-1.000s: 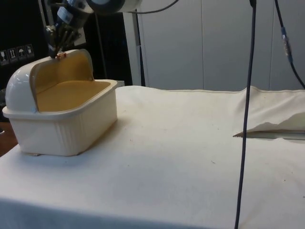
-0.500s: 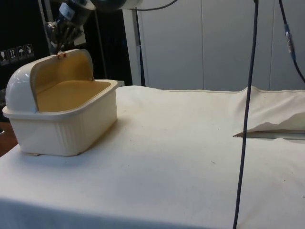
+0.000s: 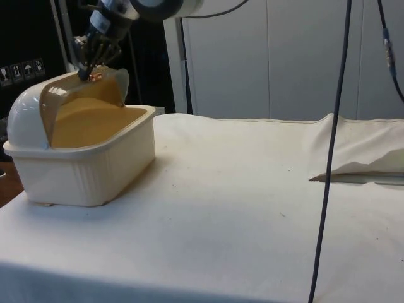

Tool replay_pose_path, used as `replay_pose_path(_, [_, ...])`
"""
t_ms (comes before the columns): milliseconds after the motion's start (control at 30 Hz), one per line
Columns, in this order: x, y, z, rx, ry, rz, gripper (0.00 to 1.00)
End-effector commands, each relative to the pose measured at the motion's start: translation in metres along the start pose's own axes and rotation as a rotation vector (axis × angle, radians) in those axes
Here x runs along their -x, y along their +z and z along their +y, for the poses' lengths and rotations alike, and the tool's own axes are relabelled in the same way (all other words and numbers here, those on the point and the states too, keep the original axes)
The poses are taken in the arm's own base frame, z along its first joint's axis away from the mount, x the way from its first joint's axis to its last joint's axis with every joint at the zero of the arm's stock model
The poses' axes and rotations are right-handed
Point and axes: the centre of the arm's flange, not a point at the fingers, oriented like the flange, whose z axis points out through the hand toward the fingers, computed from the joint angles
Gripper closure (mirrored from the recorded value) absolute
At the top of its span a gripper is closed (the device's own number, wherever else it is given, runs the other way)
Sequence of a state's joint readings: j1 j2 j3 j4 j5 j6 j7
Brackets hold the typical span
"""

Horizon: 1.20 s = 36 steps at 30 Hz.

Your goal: Open the lid, then close it.

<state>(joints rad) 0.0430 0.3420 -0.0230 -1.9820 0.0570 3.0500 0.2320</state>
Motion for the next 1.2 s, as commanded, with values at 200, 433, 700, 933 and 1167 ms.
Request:
replay_pose_path(200, [0.012,-0.012,0.008,0.012,0.017,-0.006,1.00])
replay_pose_path(433, [0.027,-0.010,0.010,0.017,0.023,-0.031,1.00])
replay_pose_path(700, [0.048,0.004,0.006,0.020,0.036,-0.072,1.00])
replay_pose_path(933, [0.065,0.008,0.000,0.013,0.040,-0.120,1.00])
replay_pose_path(1167, [0.082,0.000,0.004,0.024,0.049,-0.142,1.00])
